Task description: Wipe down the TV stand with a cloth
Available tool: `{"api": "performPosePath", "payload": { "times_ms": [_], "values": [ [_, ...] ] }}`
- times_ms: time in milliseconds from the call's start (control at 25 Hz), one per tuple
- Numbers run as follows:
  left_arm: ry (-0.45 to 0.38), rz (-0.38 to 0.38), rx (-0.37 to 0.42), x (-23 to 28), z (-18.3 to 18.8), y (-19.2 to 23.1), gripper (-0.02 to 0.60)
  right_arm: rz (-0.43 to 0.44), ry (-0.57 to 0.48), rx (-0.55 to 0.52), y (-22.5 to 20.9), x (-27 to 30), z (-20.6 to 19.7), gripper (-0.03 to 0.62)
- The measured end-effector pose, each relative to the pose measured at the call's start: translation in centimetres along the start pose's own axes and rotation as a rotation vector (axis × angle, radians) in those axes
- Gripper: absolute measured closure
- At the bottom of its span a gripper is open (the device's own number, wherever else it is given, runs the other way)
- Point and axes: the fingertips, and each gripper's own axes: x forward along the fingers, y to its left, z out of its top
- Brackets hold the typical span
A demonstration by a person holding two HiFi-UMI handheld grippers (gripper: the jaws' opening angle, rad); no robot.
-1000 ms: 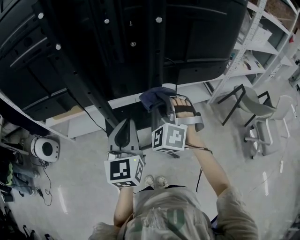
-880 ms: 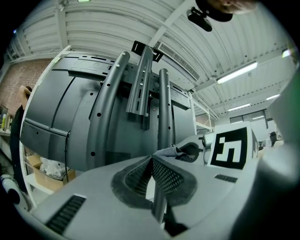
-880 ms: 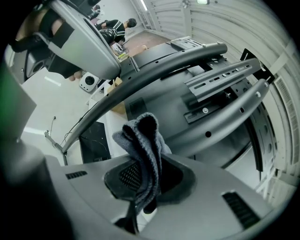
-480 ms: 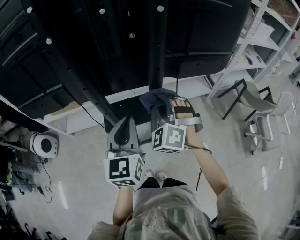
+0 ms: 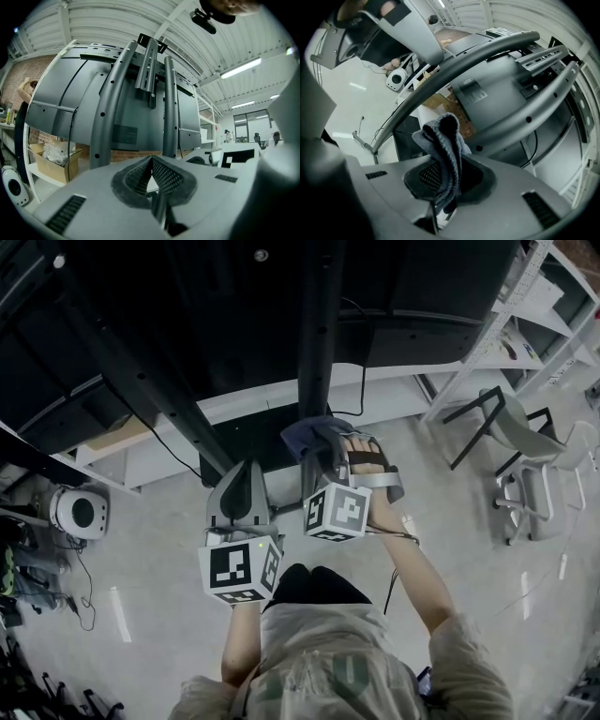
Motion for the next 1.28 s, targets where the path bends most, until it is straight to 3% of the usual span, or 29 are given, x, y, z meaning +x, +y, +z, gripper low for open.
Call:
{"api": "performPosePath", "payload": {
  "times_ms": [480,1280],
  "values": [
    [0.007,0.010,-0.026,1.6,-7.4,1.1,0.566,0.062,0.006,0.005,7.9,3.0,-3.7,0.537],
    [0.036,0.018,-0.058,3.8,-12.2,3.2,0.566,0.319,0.122,0.005,22.4,9.0,-10.5,0.539]
  ]
}}
